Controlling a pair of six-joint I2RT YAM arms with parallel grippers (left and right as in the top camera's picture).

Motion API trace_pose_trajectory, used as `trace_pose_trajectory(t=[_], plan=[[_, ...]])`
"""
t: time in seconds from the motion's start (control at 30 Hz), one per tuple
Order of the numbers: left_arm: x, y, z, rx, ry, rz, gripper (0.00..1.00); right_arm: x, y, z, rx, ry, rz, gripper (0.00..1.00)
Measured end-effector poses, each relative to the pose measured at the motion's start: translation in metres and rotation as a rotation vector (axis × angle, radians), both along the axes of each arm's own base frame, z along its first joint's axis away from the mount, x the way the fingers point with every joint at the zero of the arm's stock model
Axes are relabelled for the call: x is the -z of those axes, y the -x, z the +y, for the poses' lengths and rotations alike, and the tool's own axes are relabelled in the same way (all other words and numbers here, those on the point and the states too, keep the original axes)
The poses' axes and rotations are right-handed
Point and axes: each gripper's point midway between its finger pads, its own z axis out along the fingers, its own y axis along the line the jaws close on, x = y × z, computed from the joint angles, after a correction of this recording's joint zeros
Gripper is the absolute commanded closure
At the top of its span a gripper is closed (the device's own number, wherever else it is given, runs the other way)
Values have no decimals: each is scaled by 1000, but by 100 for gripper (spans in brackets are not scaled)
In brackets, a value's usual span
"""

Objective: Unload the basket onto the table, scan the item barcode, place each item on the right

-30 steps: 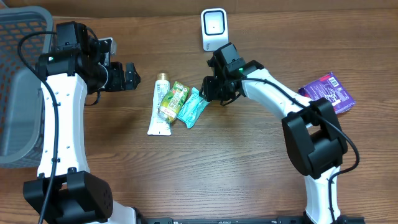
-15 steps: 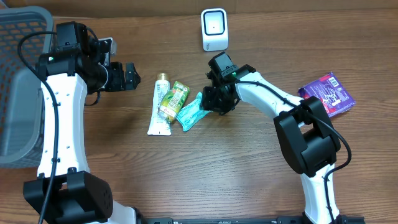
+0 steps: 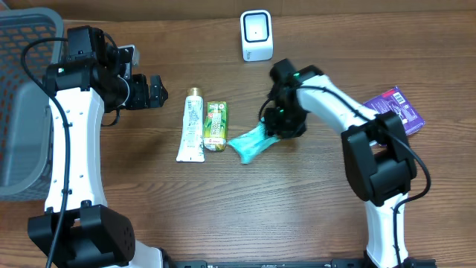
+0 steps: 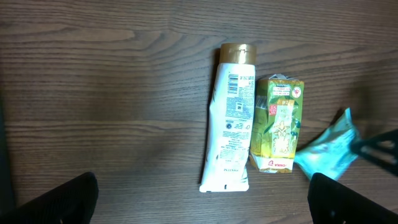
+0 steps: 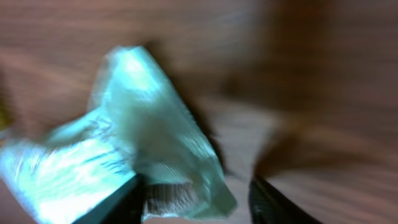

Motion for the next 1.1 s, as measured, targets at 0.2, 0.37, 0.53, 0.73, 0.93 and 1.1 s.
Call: trace_pose_trajectory(t=[0.2, 0.37, 0.53, 0.73, 0.93, 1.1], plan=[[0, 0, 0, 0, 0, 0, 1, -3, -38, -47, 7, 132, -126, 15], [0, 0, 0, 0, 0, 0, 1, -18, -65, -72, 47, 194, -176, 15], [0, 0, 0, 0, 0, 0, 0, -58, -83, -57, 62, 92, -211, 23], [0, 0, 0, 0, 0, 0, 1, -85, -83, -8, 52, -133, -202, 49], [0, 0, 0, 0, 0, 0, 0, -67, -63, 34, 0, -210, -168, 51], [0, 0, 0, 0, 0, 0, 0, -40, -25, 55, -62, -189, -80, 51]])
